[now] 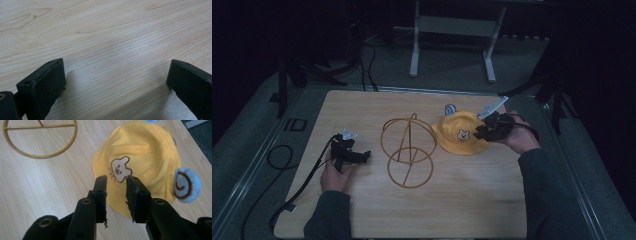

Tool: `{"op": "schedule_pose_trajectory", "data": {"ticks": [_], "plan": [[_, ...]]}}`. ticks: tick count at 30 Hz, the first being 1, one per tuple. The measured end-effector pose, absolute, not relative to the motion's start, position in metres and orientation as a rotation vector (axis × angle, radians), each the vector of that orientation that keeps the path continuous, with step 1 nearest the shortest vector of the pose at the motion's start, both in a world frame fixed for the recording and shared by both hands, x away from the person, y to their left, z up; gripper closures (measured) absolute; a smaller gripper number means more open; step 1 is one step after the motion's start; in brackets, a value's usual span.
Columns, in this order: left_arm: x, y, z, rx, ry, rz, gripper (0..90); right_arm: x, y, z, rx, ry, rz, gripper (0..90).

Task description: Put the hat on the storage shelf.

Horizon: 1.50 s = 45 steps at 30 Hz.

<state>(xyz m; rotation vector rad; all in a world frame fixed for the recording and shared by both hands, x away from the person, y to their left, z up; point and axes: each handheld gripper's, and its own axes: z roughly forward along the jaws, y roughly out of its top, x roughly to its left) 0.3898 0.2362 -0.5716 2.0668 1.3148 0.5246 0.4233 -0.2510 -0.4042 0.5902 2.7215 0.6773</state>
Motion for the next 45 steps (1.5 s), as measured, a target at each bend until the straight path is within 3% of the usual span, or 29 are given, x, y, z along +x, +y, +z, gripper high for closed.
{"op": "schedule_pose_trajectory", "data": {"ticks": [15,19,23,28,31,45], "plan": [[0.390,0.236,-0.572,2.067,1.315,0.525,2.1,0.451,-0.244,-0.405,0.660,2.672,0.678,63.7],[0.390,0.236,-0.572,2.067,1.315,0.525,2.1,0.454,-0.241,-0.406,0.655,2.682,0.669,65.8],[0.390,0.236,-0.572,2.067,1.314,0.525,2.1,0.459,-0.236,-0.408,0.646,2.668,0.643,62.4],[0.390,0.236,-0.571,2.070,1.313,0.524,2.1,0.467,-0.230,-0.409,0.666,2.631,0.640,45.8],[0.390,0.236,-0.571,2.070,1.314,0.524,2.1,0.474,-0.225,-0.409,0.688,2.623,0.623,42.0],[0.390,0.236,-0.572,2.069,1.315,0.523,2.1,0.499,-0.209,-0.425,0.752,2.625,0.506,39.4]]}}
